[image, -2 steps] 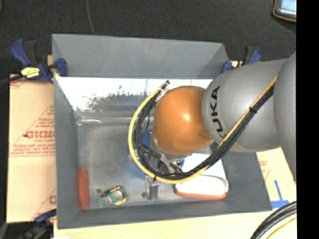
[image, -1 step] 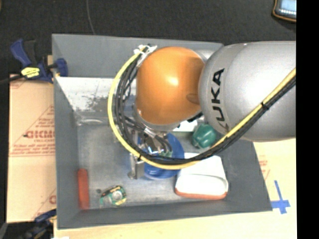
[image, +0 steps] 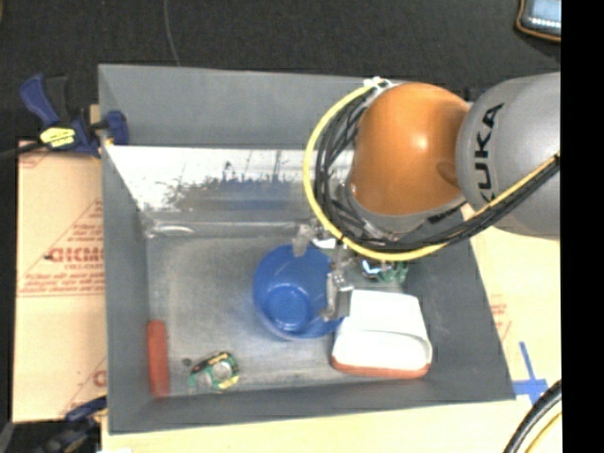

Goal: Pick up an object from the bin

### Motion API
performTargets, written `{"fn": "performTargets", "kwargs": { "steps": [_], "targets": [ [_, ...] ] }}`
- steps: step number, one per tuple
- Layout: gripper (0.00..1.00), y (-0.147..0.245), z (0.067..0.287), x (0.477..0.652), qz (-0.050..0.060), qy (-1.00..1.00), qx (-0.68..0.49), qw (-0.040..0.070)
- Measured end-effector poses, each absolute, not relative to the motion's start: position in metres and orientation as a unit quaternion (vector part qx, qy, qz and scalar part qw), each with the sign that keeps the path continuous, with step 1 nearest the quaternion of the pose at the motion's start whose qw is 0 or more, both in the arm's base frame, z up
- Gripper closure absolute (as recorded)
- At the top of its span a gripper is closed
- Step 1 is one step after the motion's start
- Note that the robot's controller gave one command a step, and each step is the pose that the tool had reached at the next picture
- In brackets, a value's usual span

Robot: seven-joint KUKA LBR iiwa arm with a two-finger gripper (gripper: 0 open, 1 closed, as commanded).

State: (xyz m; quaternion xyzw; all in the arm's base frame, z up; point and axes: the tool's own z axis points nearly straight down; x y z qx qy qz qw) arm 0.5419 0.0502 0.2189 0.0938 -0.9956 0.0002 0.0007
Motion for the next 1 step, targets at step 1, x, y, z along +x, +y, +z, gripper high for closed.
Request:
{"fn": "performTargets", "kwargs": {
  "steps": [1],
  "targets": [
    [0.0, 0.1444, 0.2149, 0.5288, -0.003, -0.999, 0.053, -0.006]
  ]
}}
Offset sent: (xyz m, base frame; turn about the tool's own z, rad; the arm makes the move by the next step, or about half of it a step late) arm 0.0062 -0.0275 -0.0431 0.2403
